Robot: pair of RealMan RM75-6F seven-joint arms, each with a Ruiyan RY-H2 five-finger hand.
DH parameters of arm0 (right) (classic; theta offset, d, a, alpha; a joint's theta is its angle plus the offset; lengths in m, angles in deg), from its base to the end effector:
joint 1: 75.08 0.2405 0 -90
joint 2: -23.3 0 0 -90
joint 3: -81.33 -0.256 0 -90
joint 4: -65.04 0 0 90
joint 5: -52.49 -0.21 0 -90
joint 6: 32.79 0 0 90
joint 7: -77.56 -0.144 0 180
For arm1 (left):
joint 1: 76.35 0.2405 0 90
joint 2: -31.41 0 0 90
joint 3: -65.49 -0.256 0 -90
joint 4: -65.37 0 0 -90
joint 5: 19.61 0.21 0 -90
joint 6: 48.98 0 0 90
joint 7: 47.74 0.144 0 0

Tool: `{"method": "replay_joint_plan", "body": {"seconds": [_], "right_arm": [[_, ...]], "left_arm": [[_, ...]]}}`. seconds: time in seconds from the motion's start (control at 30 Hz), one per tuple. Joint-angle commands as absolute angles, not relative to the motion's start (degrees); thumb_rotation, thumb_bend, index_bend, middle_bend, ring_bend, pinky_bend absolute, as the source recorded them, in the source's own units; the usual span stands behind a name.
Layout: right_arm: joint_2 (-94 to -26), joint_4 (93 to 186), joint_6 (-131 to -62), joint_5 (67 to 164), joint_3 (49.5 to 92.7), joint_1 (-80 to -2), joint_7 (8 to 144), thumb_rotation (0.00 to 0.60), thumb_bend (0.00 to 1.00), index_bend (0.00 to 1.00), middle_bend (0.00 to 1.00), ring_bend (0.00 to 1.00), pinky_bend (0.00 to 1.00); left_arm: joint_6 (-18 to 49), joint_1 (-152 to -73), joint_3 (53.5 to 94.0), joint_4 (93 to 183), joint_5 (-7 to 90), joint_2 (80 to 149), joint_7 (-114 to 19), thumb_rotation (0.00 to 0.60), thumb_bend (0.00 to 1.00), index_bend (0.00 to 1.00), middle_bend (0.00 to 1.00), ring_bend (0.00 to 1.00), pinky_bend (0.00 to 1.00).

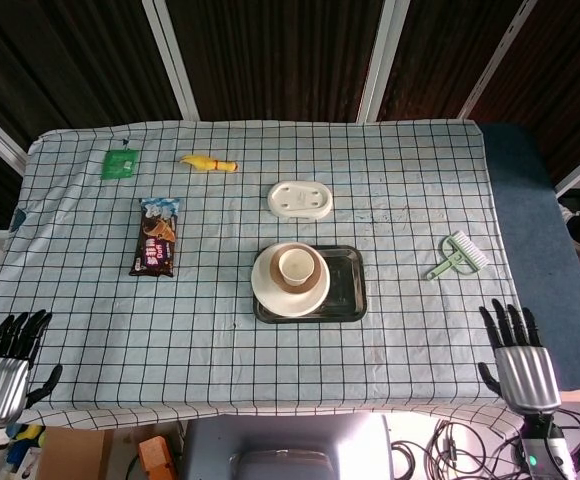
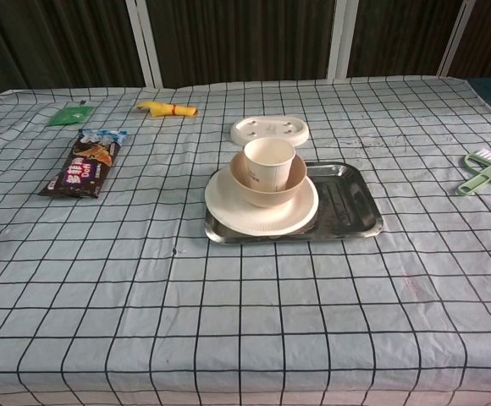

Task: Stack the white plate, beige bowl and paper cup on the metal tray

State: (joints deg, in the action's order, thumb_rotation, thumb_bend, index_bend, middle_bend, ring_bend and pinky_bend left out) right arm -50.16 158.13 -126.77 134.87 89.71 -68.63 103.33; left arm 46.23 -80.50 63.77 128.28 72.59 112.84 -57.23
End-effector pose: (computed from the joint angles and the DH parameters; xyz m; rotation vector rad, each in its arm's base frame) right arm -0.3012 -0.1464 0.1055 1.4810 -0.7250 0.6360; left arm -0.3532 0.1639 0.1113 -1.4509 -0.7590 -0.9916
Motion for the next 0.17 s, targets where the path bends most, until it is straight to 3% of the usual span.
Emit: {"method": "replay_joint_plan", "body": {"seconds": [0.03, 0.17], "right_arm": [[-46.96, 159.02, -130.11, 138.51, 90.73, -70.68, 99.1, 0.6, 0.21, 0.0, 0.0, 0.0, 0.0], [-45.95, 159.62, -130.52, 139.32, 89.46, -71.4, 97.58, 0.6, 0.21, 0.0, 0.0, 0.0, 0.0]], "left_arm": [[46.41, -80.48, 63.52, 127.45, 73.48, 113.54, -56.64, 0.6, 0.32, 0.0, 0.06, 0.0, 0.0], [45.12, -80.79, 62.56, 128.3, 74.49, 113.41, -55.97, 0.6, 0.32, 0.0, 0.06, 0.0, 0.0]]}}
